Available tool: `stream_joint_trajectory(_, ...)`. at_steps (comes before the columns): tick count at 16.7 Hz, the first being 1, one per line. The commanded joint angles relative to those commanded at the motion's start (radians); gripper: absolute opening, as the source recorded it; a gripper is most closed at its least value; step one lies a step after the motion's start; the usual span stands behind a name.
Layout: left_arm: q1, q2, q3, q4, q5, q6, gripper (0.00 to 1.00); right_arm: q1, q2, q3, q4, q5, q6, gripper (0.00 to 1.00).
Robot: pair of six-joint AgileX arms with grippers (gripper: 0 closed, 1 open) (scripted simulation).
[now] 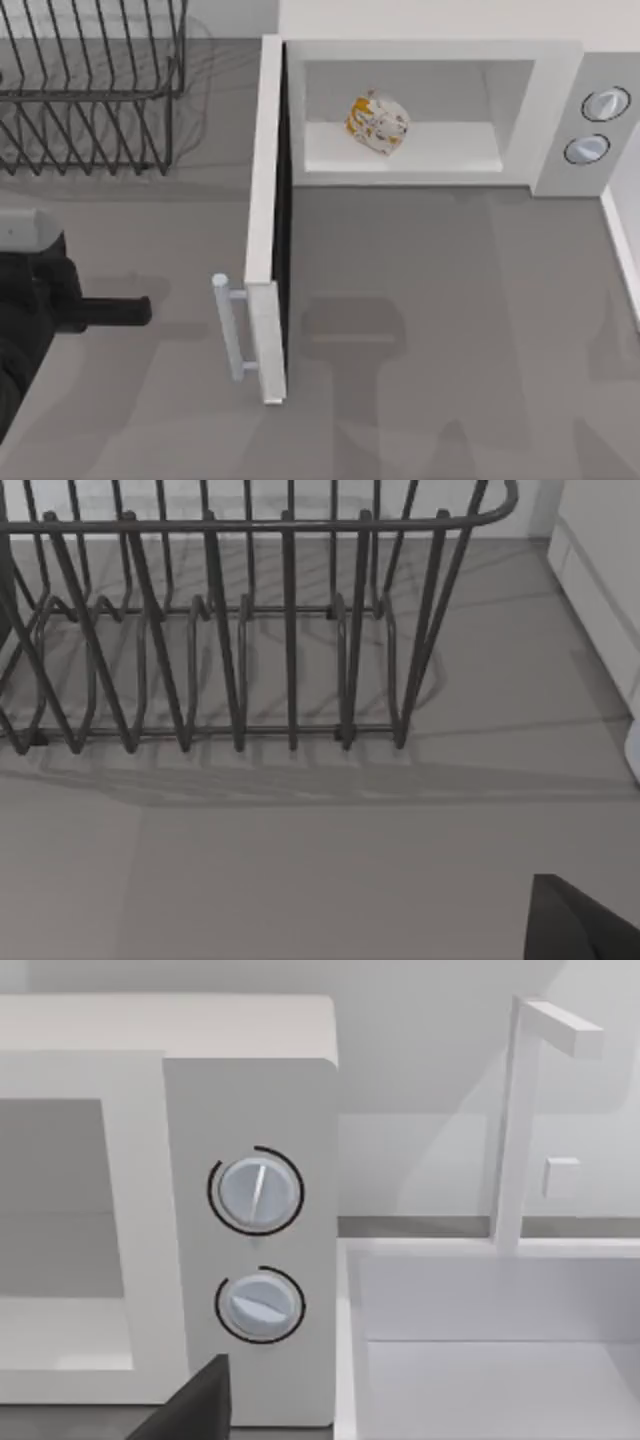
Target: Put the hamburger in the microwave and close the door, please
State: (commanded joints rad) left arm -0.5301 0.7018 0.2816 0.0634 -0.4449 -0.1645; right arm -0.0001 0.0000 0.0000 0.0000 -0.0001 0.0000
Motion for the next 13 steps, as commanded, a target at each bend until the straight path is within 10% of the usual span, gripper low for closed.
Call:
stream_joint_trajectory(7,-0.058,0.32,0.398,-0.52,0.037,-0.206,0.0,0.0,0.0,0.0,0.0,0.0,0.0,1.0)
stream_joint_trajectory(13,-0.058,0.383,0.502,-0.631,0.055,-0.256,0.0,0.0,0.0,0.0,0.0,0.0,0.0,1.0)
